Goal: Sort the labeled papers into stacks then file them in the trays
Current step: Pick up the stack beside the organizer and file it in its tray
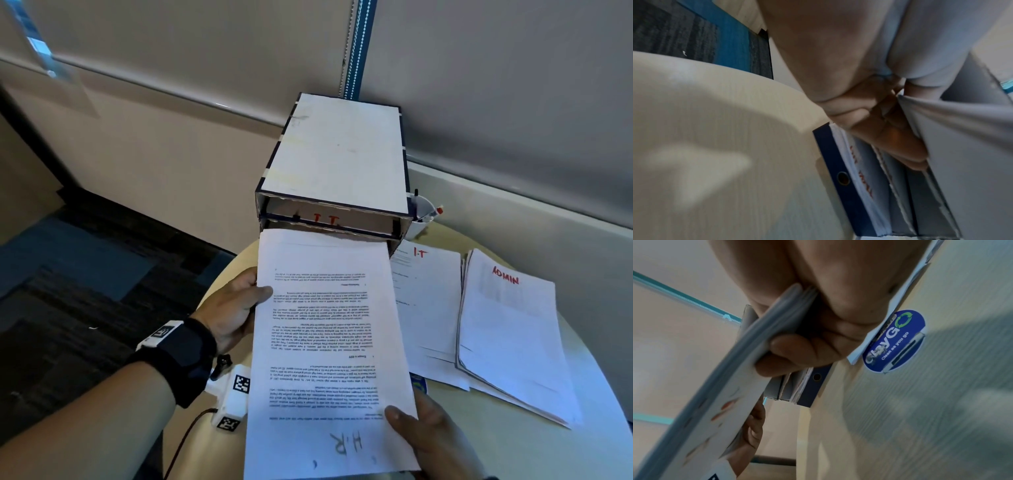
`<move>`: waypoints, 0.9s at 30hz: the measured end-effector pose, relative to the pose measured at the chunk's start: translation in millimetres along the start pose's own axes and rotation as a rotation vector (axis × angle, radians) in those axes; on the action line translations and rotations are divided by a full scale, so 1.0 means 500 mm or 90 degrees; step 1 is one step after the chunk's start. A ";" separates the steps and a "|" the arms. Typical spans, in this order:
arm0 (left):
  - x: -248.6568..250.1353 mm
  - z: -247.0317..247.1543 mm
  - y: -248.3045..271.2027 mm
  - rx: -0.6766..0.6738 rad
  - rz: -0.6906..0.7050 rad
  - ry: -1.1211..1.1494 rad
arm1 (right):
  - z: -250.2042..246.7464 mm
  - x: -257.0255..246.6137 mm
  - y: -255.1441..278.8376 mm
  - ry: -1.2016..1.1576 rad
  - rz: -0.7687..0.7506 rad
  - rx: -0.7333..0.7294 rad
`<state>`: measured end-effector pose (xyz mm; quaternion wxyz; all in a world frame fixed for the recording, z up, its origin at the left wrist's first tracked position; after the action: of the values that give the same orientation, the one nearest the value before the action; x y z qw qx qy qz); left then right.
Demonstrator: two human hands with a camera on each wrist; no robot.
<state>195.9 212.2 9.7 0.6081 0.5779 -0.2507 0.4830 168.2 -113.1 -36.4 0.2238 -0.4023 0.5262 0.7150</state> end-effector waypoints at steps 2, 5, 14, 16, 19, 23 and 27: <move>0.015 0.006 -0.008 -0.013 0.010 -0.011 | 0.003 -0.005 -0.002 -0.030 0.005 -0.004; 0.024 0.009 -0.027 -0.014 -0.006 -0.016 | 0.006 -0.013 -0.008 -0.067 0.002 0.010; -0.044 0.015 0.078 -0.213 -0.083 0.189 | 0.047 -0.115 -0.042 -0.127 -0.035 0.031; -0.077 0.022 0.111 -0.222 -0.143 0.272 | 0.056 -0.148 -0.072 -0.099 -0.039 0.065; -0.089 0.062 0.123 -0.257 -0.149 0.337 | 0.073 -0.205 -0.114 -0.106 -0.046 0.099; -0.051 0.131 0.052 -0.056 -0.118 0.356 | 0.076 -0.248 -0.139 -0.181 -0.048 0.110; -0.011 0.159 -0.041 0.066 -0.106 0.417 | 0.016 -0.197 -0.100 -0.232 -0.051 0.215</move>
<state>231.6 138.2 12.0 0.6635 0.4408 0.0312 0.6037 259.6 -78.1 16.0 0.4067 -0.2443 0.5730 0.6683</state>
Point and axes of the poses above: each hand's wrist, its own y-axis away from the middle knuckle, its own z-axis out of the palm, x = y × z, the point moved 3 cm from there along -y, towards the middle knuckle, and after that the axes turned 4 degrees about -y, right-handed, at the moved point
